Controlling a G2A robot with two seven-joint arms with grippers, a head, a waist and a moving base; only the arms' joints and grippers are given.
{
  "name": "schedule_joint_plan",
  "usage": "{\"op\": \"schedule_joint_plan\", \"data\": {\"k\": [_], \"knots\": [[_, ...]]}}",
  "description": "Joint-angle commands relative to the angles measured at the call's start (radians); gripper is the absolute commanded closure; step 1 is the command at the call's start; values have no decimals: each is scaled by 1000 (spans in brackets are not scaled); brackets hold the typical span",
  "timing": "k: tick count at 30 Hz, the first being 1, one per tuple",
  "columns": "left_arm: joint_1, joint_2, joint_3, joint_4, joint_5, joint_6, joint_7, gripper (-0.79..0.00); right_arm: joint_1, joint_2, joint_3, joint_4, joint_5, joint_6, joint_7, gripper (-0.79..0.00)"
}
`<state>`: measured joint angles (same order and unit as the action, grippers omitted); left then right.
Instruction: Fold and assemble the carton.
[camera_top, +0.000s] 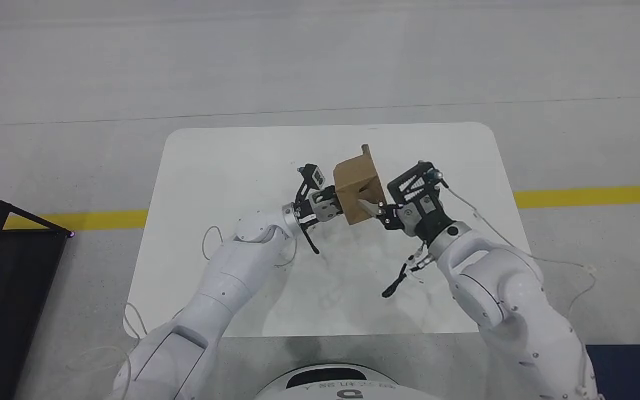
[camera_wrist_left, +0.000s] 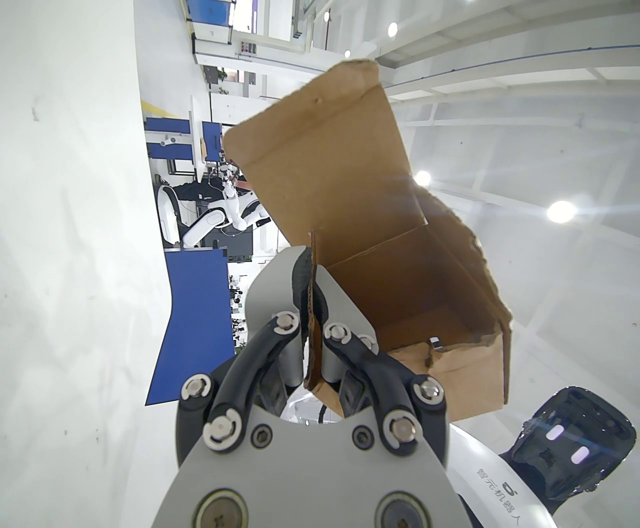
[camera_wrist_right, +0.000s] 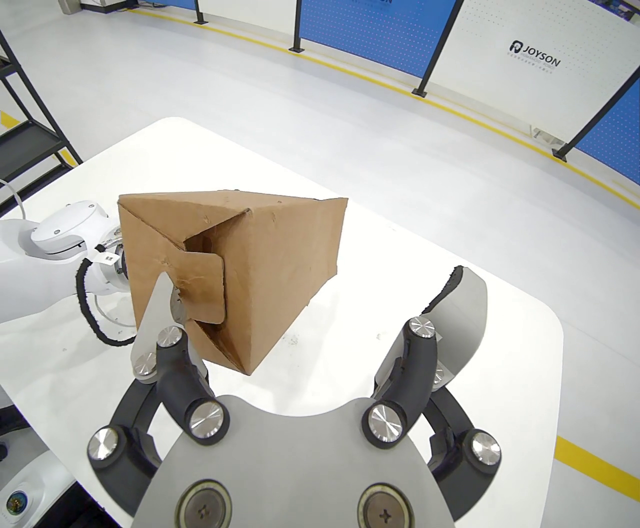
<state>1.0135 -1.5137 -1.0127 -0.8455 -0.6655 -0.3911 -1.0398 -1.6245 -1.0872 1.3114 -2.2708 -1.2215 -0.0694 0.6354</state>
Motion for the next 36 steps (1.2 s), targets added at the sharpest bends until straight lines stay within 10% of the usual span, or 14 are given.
{"op": "schedule_joint_plan", "data": {"k": [1, 23, 36], "knots": [[-1, 0, 1, -1, 6, -1, 0, 0, 1, 0, -4, 7, -10, -3, 9, -785], [-1, 12, -7, -24, 106, -103, 69, 0, 67, -22, -91, 37, -89, 75, 111, -785], [-6, 25, -53, -33, 88, -108, 100, 0, -17, -8, 47, -24, 99, -121, 62, -785]]}}
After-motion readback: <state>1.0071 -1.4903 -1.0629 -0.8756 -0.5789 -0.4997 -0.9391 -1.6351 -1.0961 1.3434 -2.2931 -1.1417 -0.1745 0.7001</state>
